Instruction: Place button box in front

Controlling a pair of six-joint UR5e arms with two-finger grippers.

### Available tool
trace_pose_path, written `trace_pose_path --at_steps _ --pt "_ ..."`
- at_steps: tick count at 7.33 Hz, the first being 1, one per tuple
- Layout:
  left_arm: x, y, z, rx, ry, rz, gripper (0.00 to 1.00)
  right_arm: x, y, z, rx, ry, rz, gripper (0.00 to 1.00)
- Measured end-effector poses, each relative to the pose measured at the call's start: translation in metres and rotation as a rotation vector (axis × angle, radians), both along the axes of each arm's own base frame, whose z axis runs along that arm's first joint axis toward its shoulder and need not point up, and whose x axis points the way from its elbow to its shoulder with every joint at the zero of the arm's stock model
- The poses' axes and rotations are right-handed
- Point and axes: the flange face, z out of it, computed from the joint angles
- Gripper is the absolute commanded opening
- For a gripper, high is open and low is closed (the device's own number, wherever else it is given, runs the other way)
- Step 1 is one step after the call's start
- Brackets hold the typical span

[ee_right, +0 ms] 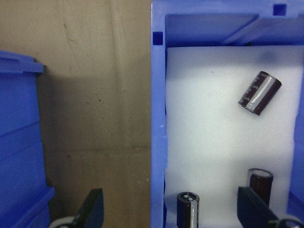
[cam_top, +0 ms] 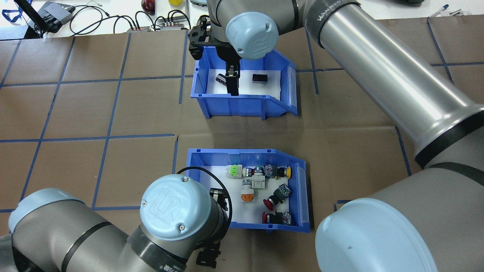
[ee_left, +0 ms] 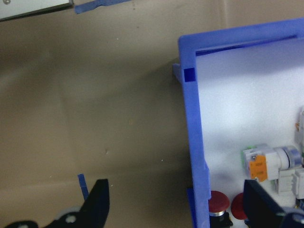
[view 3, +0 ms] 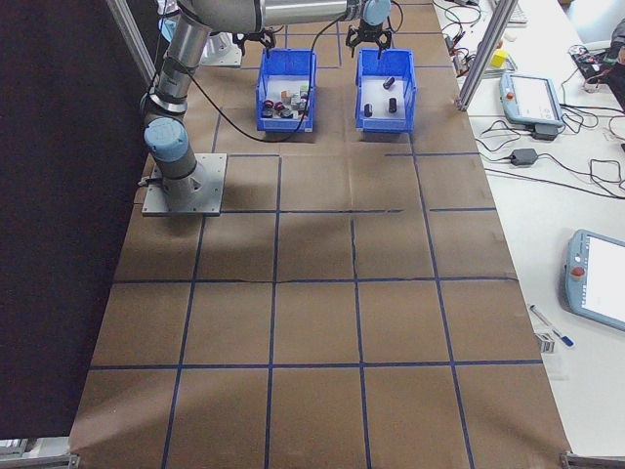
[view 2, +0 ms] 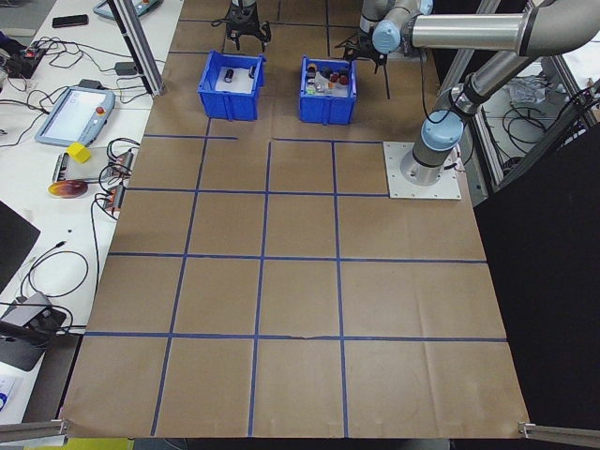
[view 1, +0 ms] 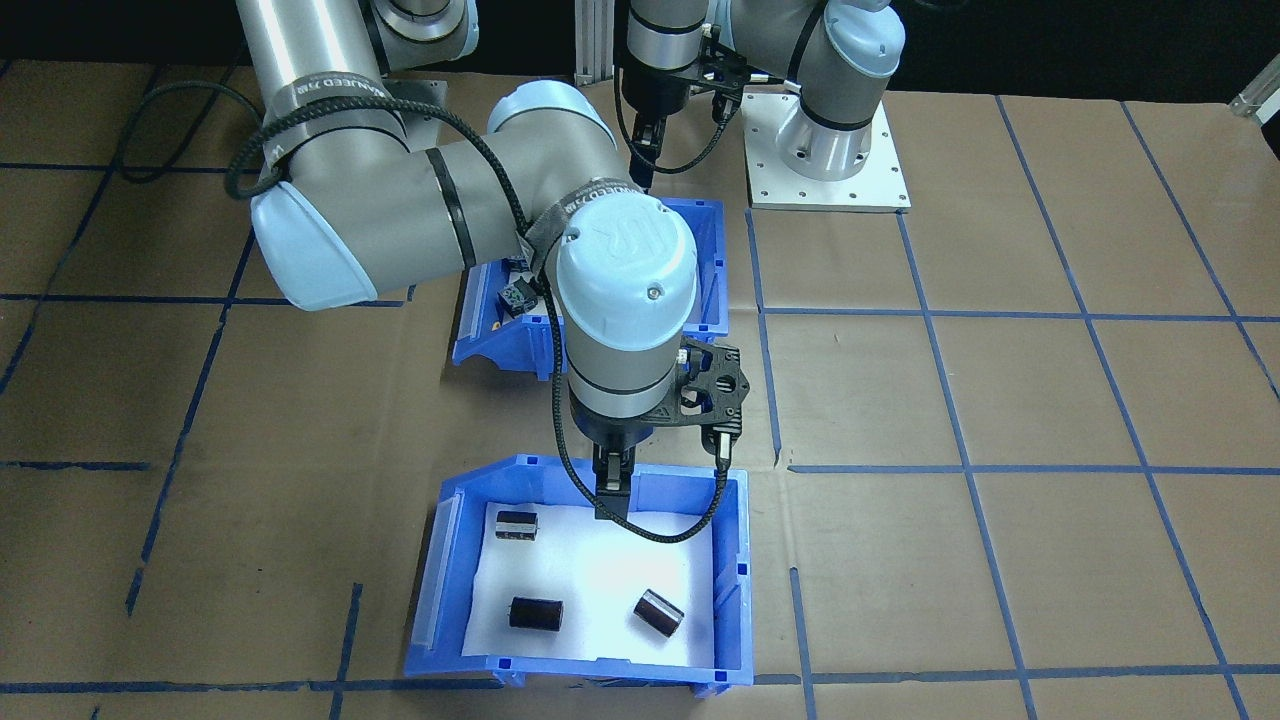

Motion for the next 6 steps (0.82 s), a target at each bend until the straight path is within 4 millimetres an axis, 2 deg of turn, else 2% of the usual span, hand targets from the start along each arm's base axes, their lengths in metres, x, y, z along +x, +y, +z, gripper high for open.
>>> trace_pose_path --at_steps 4,5,6 --pt "-0.001 0.007 -0.042 0.021 0.000 0.029 0.98 0.012 -0.004 -0.052 0.062 0.029 0.008 0.99" --pt "-0.002 0.010 -0.049 0.040 0.013 0.035 0.88 0.013 -0.006 -0.064 0.076 0.035 0.003 0.90" --pt "-0.005 0.009 -0.055 0.051 0.022 0.038 0.76 0.014 -0.008 -0.071 0.077 0.035 -0.001 0.73"
